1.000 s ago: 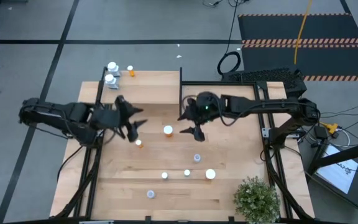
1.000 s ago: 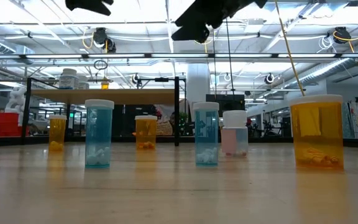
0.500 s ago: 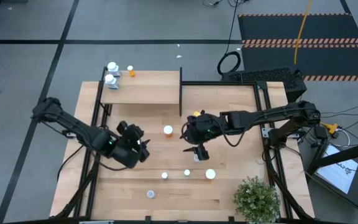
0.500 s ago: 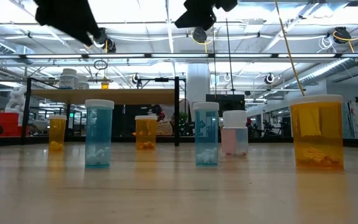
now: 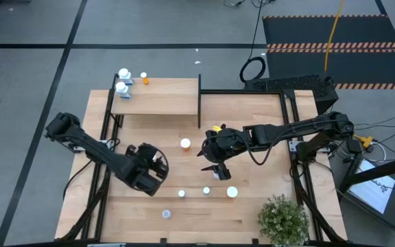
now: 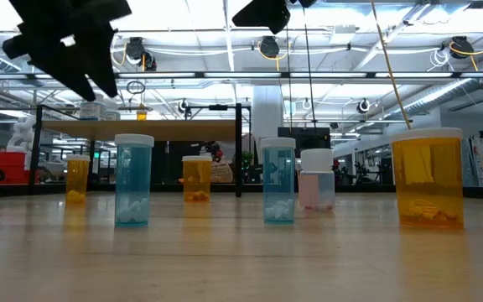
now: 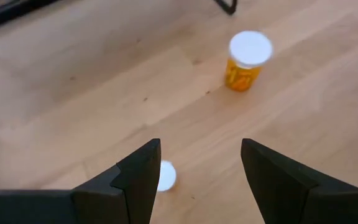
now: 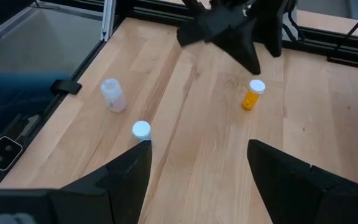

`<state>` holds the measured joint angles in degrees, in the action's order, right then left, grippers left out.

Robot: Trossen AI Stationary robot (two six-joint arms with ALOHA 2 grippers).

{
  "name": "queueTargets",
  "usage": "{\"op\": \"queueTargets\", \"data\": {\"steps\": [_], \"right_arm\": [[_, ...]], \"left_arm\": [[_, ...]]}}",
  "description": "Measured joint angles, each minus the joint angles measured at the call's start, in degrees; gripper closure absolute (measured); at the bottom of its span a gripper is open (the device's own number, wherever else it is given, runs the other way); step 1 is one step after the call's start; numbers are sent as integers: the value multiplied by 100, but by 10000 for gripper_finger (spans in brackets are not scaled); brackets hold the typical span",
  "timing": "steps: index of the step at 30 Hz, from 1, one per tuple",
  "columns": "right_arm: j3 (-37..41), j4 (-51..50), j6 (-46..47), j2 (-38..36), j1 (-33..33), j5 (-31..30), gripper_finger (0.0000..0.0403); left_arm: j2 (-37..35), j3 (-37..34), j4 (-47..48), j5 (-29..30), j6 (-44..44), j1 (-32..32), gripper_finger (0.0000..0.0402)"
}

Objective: Pick and place medicine bottles onto shelf by color
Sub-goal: Put the small orange pill bottle on the shelf aligned with the other small orange pill bottle

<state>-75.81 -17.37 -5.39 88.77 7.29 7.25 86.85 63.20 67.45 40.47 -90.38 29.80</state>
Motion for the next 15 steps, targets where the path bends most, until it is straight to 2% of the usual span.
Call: {"op": "queueTargets", "data": {"steps": [9, 15], "right_arm": [[0, 75, -9, 2, 0, 2, 145], [0, 187, -114, 2, 0, 22, 145]], "left_arm": [[499, -2, 33, -397, -1275, -107, 176], [750, -5, 325, -499, -1660, -107, 176]]}}
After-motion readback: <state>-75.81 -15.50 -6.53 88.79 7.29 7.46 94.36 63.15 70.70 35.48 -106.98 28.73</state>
